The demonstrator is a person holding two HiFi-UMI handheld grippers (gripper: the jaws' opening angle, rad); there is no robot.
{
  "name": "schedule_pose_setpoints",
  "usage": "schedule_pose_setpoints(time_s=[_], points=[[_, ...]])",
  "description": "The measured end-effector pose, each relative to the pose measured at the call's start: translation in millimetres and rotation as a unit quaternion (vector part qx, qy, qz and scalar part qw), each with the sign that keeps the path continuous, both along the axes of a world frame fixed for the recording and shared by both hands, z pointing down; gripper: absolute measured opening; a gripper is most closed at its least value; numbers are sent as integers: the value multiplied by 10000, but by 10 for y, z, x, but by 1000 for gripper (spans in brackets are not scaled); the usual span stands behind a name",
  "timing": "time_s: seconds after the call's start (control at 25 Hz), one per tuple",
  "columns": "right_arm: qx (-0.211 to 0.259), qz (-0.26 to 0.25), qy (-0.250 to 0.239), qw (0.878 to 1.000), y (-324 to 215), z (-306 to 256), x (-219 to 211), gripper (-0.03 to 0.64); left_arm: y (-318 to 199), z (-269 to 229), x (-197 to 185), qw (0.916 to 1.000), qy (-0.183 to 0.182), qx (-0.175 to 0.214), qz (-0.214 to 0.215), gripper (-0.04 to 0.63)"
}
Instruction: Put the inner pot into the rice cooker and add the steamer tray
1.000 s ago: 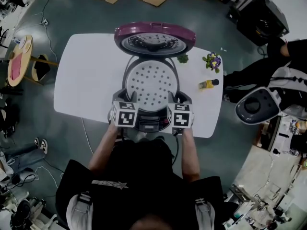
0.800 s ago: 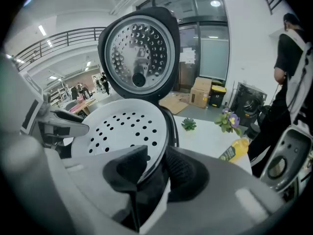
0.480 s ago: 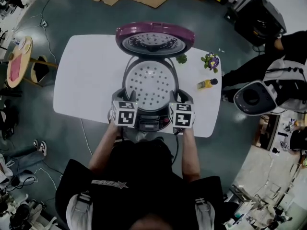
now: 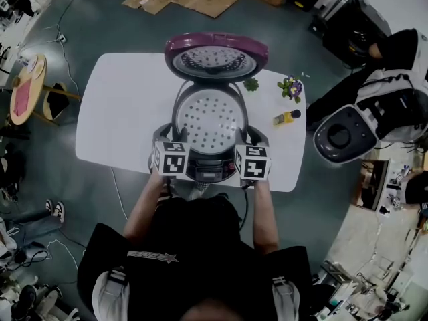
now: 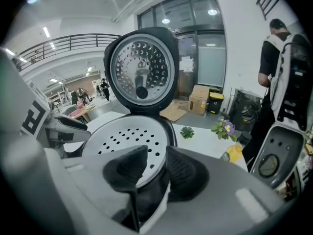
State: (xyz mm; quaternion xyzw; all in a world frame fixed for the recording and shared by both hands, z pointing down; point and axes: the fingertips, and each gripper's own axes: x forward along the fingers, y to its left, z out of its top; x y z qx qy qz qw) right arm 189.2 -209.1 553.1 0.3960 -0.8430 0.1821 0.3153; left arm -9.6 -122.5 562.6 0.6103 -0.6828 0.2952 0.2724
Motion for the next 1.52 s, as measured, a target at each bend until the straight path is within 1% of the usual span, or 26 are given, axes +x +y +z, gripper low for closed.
schedule_pose_setpoints(time_s=[0.16,0.36,0.48,0.56,0.68,0.8,0.92,1.04,1.12,1.24,1.32,1.52], points=[[109,24,-83,9999,16,-104,-7,123,-7,-135,-45,9998,-63,183,-14,186],[385,47,-312,9988,42,-365,13,123,-49,-395,-42,9983,-167,547,81,186],[657,19,-485,9967,65,-592,-2,123,-79,-600,-41,9959,-231,856,153,180],[907,-5,-597,9941,91,-770,1,123,-98,-778,-26,9930,-245,1145,184,173],[1333,9,-812,9877,110,-1053,22,121,-130,-1086,27,9855,-298,1642,308,151],[1693,39,-1019,9803,145,-1307,59,101,-116,-1385,70,9743,-459,2156,469,110],[2120,86,-1207,9698,191,-1563,125,99,-62,-1628,104,9625,-468,2609,569,71],[2516,182,-1388,9576,258,-1731,206,56,26,-1779,136,9507,-535,2955,770,39],[2720,206,-1449,9511,319,-1769,259,46,94,-1799,143,9466,-605,3046,873,28],[2894,236,-1449,9459,414,-1759,362,9,179,-1769,131,9462,-585,3059,883,21],[2887,301,-1424,9463,472,-1704,450,6,224,-1735,108,9471,-560,3046,842,17],[2699,457,-1330,9526,581,-1516,612,6,328,-1676,7,9491,-536,3018,719,15]])
